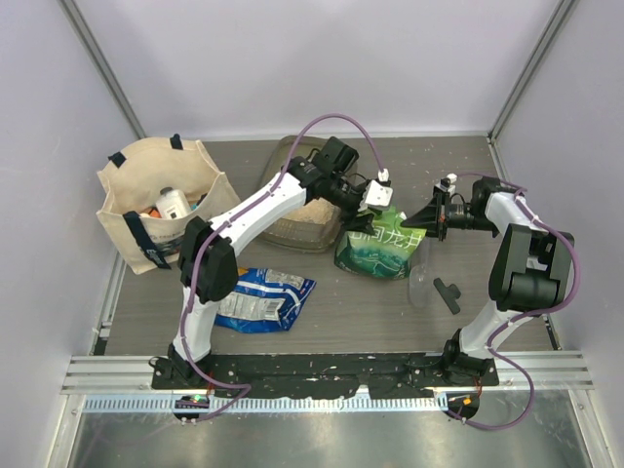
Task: Fill the litter box with clean litter
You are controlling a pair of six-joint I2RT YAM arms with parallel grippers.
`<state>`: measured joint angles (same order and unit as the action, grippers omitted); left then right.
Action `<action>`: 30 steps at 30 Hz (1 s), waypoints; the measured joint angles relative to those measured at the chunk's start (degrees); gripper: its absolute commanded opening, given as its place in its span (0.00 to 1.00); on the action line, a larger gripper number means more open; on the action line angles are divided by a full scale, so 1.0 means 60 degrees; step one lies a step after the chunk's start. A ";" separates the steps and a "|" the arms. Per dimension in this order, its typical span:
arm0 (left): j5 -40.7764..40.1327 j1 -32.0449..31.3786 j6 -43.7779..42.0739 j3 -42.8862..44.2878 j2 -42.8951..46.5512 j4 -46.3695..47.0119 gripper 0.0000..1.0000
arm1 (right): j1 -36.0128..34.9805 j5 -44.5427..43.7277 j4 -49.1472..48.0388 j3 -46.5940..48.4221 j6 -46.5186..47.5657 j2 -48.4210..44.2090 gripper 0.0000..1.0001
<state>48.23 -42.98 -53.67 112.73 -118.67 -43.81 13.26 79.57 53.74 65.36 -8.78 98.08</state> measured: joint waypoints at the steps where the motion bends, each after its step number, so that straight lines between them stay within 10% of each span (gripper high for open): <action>1: 0.0051 0.0018 0.0240 0.0007 -0.0036 0.0033 0.54 | 0.0000 -0.0004 0.0000 0.0000 -0.0018 0.0000 0.02; 21: 0.0980 0.0273 0.2331 -0.0554 -0.0117 0.0630 0.07 | -0.0007 0.0098 -0.0925 -0.0790 -0.3111 0.0000 0.02; 26: 0.1231 0.0386 0.2761 -0.0929 0.0011 0.0980 0.04 | 0.0135 0.0211 -0.0867 -0.0798 -0.3555 0.0007 0.43; 30: 0.1690 0.0594 0.3621 -0.1464 0.0117 0.1574 0.02 | 0.0820 -0.0412 0.0506 0.1730 -0.1020 0.0222 0.56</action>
<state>58.37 -39.42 -31.94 103.94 -117.97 -34.37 18.17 77.10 56.77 75.75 -14.90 99.42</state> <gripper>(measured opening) 0.211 0.484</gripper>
